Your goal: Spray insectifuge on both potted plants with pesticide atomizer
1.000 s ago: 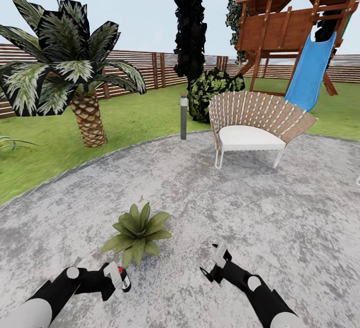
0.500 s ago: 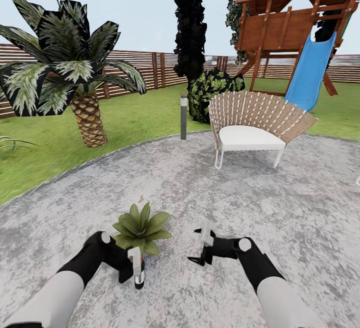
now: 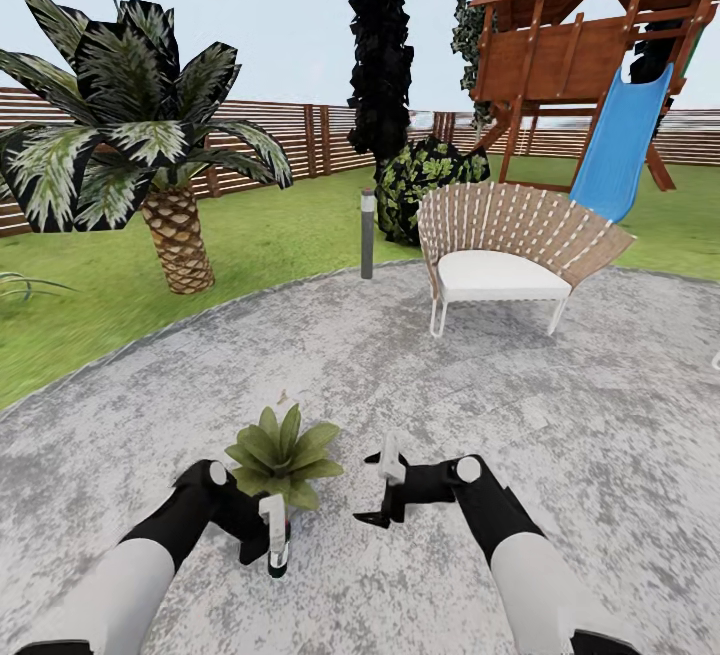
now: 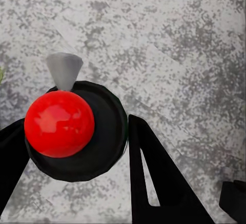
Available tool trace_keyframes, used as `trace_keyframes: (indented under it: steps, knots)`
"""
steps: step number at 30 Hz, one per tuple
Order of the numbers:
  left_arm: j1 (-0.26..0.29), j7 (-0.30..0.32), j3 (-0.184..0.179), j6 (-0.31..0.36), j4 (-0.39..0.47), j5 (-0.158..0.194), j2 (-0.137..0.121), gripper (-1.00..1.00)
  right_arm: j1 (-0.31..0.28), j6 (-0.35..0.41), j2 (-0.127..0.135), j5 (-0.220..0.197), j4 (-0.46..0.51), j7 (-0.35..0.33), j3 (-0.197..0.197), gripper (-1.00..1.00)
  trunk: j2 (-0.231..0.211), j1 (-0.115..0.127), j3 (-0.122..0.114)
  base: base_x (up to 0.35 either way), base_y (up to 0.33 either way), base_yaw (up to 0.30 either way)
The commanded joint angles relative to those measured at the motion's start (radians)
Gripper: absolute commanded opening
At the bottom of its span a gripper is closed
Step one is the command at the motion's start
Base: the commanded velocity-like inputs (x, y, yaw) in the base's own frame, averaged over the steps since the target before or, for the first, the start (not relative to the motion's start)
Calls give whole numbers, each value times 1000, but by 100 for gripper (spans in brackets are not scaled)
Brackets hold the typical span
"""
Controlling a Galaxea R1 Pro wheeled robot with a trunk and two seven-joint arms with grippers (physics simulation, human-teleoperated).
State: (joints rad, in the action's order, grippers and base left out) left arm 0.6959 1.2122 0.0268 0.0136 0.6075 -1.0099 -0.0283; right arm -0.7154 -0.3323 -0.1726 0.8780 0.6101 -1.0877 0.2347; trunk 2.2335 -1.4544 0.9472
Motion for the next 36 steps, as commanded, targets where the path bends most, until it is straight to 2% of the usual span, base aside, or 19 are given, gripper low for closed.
trace_keyframes:
  steps: [1, 5, 6, 10, 16, 21, 26, 32, 36]
  knots:
    - [0, 4, 3, 4, 1, -24, 14, -100, -2, 21, -2, 9, 2, -10, 5, 100, 0, 0, 1, 0, 0, 0]
    - [2, 4, 3, 10, 2, -49, 44, -100, -2, 57, -2, 10, 25, -15, -58, 100, 0, 0, 1, 0, 0, 0]
    - [2, 3, 3, 11, 2, -51, 50, -100, -2, 66, -2, 10, 26, -15, -64, -100, 0, 0, 1, 0, 0, 0]
    - [19, 2, 4, 12, 3, -54, 76, -100, -2, 90, -2, 10, 27, -15, -71, -100, 0, 0, 1, 0, 0, 0]
    - [30, -7, 3, 52, 3, -55, 107, -100, -2, 91, -2, 9, 27, -17, -73, -100, 0, 0, 1, 0, 0, 0]
    - [30, -13, 3, 54, 3, -56, 123, -100, -2, 91, -2, 8, 28, -18, -74, -100, 0, 0, 1, 0, 0, 0]
    - [30, -35, 4, 61, 1, -110, 140, -100, -2, 91, -2, 7, 28, -18, -74, -100, 0, 0, 1, 0, 0, 0]
    - [30, -67, 4, 108, 0, -119, 156, -100, -2, 91, -2, 7, 29, -17, -76, -100, 0, 0, 1, 0, 0, 0]
    - [30, -78, 4, 111, 0, -127, 169, -100, -2, 91, -2, 7, 32, -17, -115, -100, 0, 0, 1, 0, 0, 0]
